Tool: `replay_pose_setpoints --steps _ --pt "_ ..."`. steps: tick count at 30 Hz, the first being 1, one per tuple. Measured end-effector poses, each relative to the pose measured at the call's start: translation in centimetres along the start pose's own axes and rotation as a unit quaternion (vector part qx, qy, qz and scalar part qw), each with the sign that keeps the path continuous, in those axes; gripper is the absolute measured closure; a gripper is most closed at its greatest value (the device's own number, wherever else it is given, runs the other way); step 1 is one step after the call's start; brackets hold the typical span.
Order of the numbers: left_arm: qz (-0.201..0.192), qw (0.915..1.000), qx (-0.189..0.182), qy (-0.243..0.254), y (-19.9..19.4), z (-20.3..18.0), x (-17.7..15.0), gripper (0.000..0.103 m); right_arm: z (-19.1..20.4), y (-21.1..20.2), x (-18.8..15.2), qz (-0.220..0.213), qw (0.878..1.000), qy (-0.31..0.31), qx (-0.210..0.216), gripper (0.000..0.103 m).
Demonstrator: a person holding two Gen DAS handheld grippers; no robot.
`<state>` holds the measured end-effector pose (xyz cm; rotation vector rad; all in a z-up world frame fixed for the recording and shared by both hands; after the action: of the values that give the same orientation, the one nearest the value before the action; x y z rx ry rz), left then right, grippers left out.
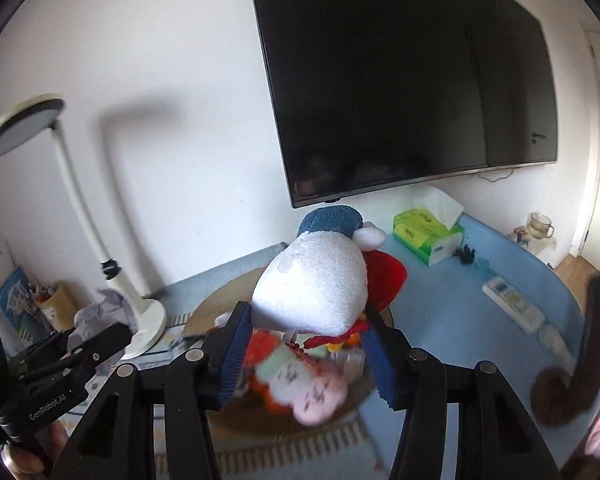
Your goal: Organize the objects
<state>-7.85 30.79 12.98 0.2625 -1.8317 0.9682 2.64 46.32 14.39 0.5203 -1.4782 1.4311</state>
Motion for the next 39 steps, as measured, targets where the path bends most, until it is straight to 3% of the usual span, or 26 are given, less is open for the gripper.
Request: replay_pose_setpoints --steps 2,3,4,5,6,12,17,22,25,27,29,35,39 --pt "-0.001 0.9999 -0.007 -0.012 2.5 -0.1 0.8 0.048 -0.2 2.6 0.5 0.008 1.000 -0.008 -0.004 0.048" --pt "-0.004 0.9999 -0.010 -0.012 3.5 -0.4 1.0 0.041 -0.4 3.7 0.6 0.014 1.000 -0.009 -0.005 0.043" --pt "-0.006 0.9999 -0.008 -0.008 4.2 -0.6 1.1 0.031 -0.6 5.1 0.7 0.028 1.000 -0.005 -0.004 0.035" --pt "-0.008 1.0000 0.001 -0.004 5.0 -0.8 1.2 0.006 -1.1 6.0 0.6 0.040 0.999 0.003 -0.001 0.031" --pt "-0.012 0.9999 0.007 -0.006 5.5 -0.8 1.1 0.001 -1.4 6.7 0.5 0.048 0.999 0.011 0.001 0.030" --pt "0.007 0.9992 -0.015 -0.036 4.4 0.2 -0.8 0.001 -2.8 7.0 -1.6 0.077 0.995 0.053 0.031 0.030" --pt "-0.014 0.9983 0.005 -0.057 -1.1 2.4 -1.6 0.001 -1.1 4.4 -3.1 0.074 0.995 0.044 0.050 0.030" --pt "-0.034 0.9951 0.058 -0.073 -7.6 6.1 -3.5 0.001 2.7 0.8 -4.5 0.067 0.995 0.011 0.074 0.029" --pt "-0.032 0.9883 0.116 -0.093 -11.9 9.2 -6.4 0.001 6.0 -1.1 -5.8 0.059 0.992 0.012 0.111 0.023" --pt "-0.021 0.9776 0.171 -0.120 -14.5 11.8 -9.4 0.001 8.8 -1.8 -7.6 0.067 0.987 0.024 0.145 0.021" --pt "-0.014 0.9662 0.201 -0.161 -16.4 14.1 -12.6 0.001 11.3 -1.6 -9.7 0.080 0.984 0.022 0.160 0.019" --pt "0.032 0.9522 0.220 -0.209 -18.0 18.3 -19.9 0.001 18.1 0.9 -17.2 0.120 0.984 -0.073 0.113 0.016" --pt "0.050 0.9485 0.212 -0.230 -17.0 19.3 -21.4 0.001 19.5 2.4 -20.2 0.140 0.980 -0.096 0.101 0.016"
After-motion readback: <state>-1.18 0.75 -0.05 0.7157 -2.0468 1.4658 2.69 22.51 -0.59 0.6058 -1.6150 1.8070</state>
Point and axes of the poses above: each gripper's, at about its wrist camera, not at the fingertips, and y roughly the way its jaws point, z to its left, x to its top, the point moved 5 cm from there along y, roughly the way its jaws point, and after that the axes turned 2 degrees about y, right-handed, at the moved point
